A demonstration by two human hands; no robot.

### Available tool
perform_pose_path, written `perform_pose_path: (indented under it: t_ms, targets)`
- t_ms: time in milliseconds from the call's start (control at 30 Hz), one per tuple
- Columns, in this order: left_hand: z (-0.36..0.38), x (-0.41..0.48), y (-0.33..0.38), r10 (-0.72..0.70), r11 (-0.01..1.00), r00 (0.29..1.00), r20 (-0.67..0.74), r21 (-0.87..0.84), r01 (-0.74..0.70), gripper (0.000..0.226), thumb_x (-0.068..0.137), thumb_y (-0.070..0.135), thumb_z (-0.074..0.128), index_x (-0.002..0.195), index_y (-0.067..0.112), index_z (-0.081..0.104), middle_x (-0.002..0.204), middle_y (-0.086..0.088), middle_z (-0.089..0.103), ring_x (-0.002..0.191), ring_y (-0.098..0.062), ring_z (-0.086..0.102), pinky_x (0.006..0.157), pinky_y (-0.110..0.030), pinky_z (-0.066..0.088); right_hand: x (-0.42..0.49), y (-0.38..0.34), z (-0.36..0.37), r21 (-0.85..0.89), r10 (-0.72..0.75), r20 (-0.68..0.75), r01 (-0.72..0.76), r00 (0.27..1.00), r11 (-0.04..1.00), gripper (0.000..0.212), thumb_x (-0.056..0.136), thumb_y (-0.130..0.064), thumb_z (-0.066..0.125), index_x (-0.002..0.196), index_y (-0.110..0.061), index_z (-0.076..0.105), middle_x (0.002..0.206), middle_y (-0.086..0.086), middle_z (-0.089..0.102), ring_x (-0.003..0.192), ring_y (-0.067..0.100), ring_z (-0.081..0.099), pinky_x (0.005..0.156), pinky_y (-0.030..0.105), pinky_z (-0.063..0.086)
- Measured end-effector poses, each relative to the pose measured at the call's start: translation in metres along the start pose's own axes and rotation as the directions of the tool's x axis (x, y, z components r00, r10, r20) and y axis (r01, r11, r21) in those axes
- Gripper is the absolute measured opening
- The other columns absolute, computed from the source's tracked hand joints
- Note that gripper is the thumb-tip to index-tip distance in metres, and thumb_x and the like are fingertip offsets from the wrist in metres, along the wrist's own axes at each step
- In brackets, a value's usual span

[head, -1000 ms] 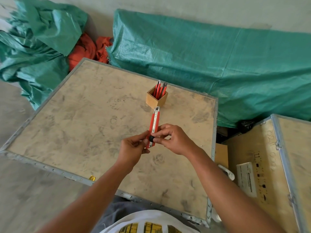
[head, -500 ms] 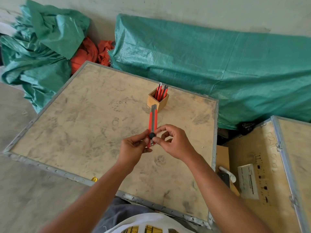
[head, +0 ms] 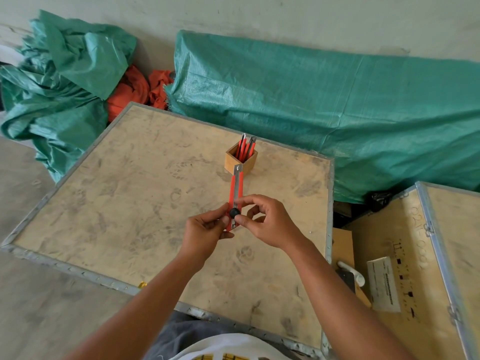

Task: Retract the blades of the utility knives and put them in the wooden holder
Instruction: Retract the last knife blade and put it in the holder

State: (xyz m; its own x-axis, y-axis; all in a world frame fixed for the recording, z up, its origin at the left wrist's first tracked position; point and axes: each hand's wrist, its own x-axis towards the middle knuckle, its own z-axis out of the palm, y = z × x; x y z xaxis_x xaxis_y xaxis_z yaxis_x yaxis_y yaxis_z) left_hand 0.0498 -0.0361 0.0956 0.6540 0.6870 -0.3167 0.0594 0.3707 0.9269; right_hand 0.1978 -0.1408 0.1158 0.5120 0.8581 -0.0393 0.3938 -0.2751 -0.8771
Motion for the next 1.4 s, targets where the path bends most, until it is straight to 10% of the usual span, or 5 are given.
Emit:
perform_pose_path:
  t_ms: [1033,1233,1400]
  targets:
    - [0.034,0.218,0.050,0.049,0.938,0.994,0.096,0.336,-0.079,0.034,0.086,-0.006,0.066,0.115,0.011,0.072,0.099,-0.007,0.077,0.088,-0.024,0.073,0.078,-0.037,0.062,0.197,0.043,-0.053,0.100,0.138,-0.375,-0.108,0.917,0.989,0.028,0.084,-0.008,0.081,0.102,-0.029,0.080,0.100,-0.004,0.078,0.087,0.017,0.078,0.076,0.046,0.066]
    - [0.038,0.241,0.042,0.170,0.748,0.981,0.098,0.635,-0.193,0.040,0.082,0.008,0.075,0.120,0.019,0.070,0.119,-0.003,0.070,0.110,-0.022,0.062,0.091,-0.030,0.046,0.218,0.065,-0.025,-0.040,0.103,-0.500,-0.141,0.860,0.989,0.026,0.086,-0.005,0.078,0.108,-0.018,0.081,0.108,0.003,0.080,0.069,-0.001,0.068,0.071,0.008,0.057]
    - [0.032,0.252,0.028,0.077,0.584,0.993,0.089,0.803,-0.117,0.055,0.079,0.021,0.078,0.131,0.015,0.060,0.127,-0.009,0.064,0.113,-0.027,0.059,0.084,-0.026,0.042,0.216,0.077,-0.001,-0.107,0.092,-0.508,-0.169,0.857,0.980,0.027,0.087,-0.002,0.076,0.111,-0.013,0.080,0.108,0.009,0.079,0.091,0.022,0.075,0.086,0.032,0.062]
